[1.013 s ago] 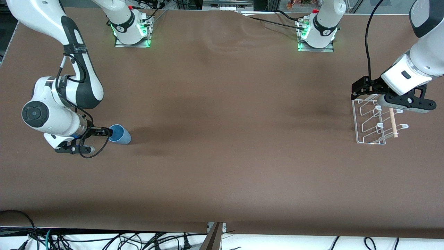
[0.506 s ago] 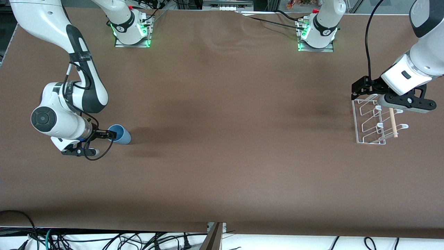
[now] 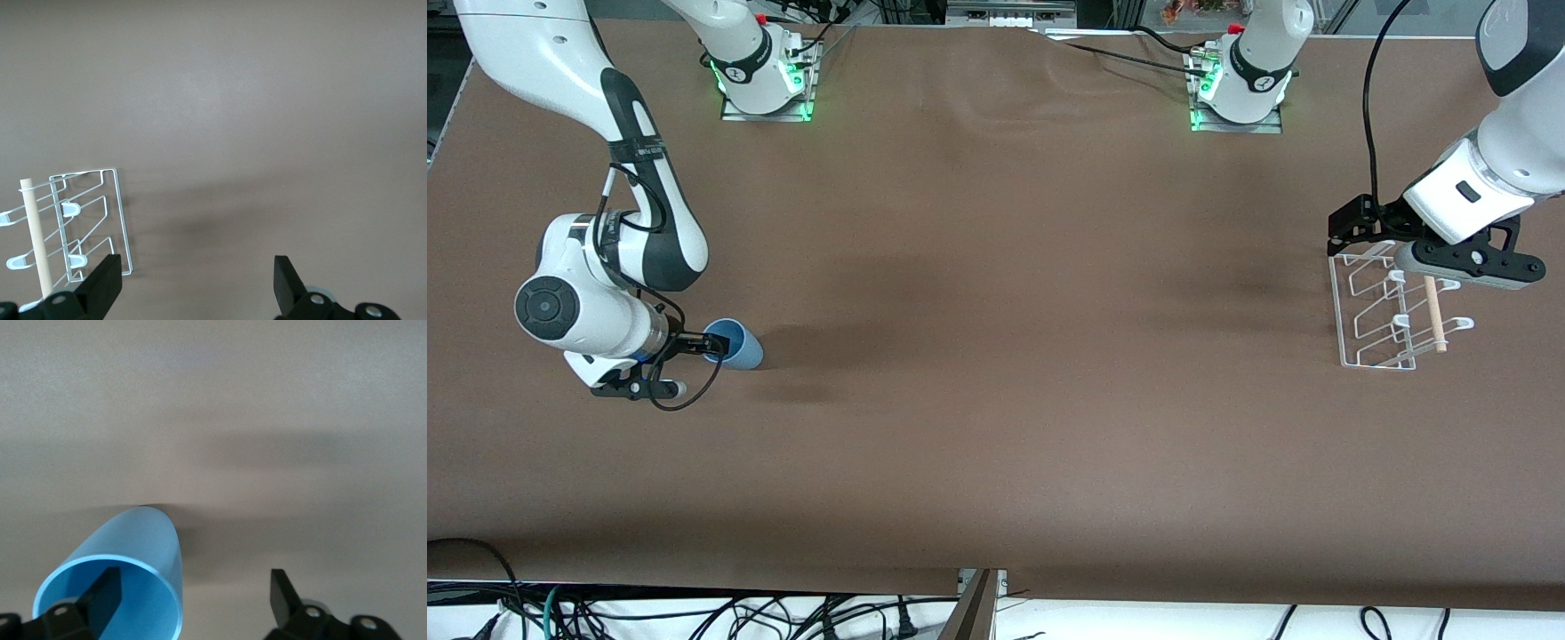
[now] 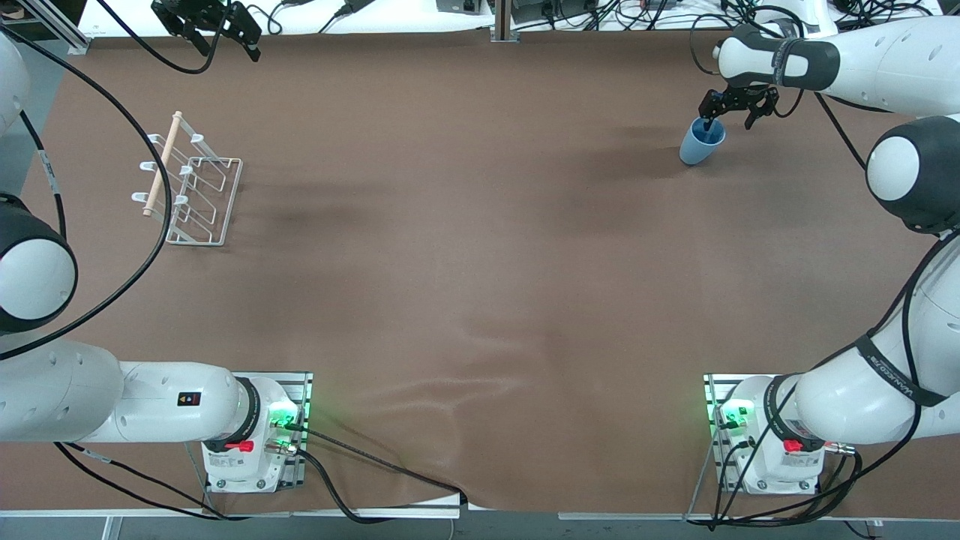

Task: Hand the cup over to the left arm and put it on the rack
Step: 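Close the right gripper on the blue cup's rim, then lift the cup with the right gripper while the left gripper approaches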

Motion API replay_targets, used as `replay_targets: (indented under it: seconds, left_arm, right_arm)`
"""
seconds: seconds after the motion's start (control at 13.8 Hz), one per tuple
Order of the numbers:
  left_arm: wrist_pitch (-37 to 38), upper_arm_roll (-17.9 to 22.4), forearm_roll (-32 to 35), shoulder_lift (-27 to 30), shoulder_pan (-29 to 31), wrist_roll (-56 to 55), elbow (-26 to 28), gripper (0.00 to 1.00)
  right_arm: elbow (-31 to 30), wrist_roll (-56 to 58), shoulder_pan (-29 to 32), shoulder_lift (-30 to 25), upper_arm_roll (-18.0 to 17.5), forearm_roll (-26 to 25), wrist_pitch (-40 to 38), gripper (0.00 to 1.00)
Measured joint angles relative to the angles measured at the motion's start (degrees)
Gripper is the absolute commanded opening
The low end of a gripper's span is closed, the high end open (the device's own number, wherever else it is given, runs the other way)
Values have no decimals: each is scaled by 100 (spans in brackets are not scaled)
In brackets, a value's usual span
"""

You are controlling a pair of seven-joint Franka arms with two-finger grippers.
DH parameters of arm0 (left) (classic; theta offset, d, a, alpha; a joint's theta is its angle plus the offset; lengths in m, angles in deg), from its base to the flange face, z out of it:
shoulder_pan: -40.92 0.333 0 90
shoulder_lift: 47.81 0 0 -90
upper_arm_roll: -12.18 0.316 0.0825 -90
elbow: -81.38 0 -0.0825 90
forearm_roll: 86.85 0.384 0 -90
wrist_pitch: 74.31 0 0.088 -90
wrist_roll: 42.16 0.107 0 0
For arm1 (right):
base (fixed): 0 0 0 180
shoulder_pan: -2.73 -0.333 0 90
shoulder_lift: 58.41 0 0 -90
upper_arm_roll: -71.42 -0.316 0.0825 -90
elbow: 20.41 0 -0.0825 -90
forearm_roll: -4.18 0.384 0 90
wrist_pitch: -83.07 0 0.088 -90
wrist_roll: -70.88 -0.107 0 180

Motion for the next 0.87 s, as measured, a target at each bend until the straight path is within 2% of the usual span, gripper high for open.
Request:
replay_targets:
  seconds: [0.07, 0.22, 0.29, 0.51, 0.87]
  left_arm:
    - [0, 0, 0, 0, 0, 0, 0, 100]
    - [0, 0, 0, 0, 0, 0, 0, 100]
    - [0, 0, 0, 0, 0, 0, 0, 100]
    - [0, 0, 0, 0, 0, 0, 0, 100]
    - [0, 0, 0, 0, 0, 0, 0, 100]
  right_arm:
    - [-1, 0, 0, 0, 0, 1, 0, 46]
    - [-8, 0, 0, 0, 0, 2, 0, 44]
    - [-12, 0, 0, 0, 0, 2, 0, 36]
    - [-21, 0, 0, 0, -1, 11, 1, 0]
    - [-20, -1, 3, -50, -40, 109, -2, 0]
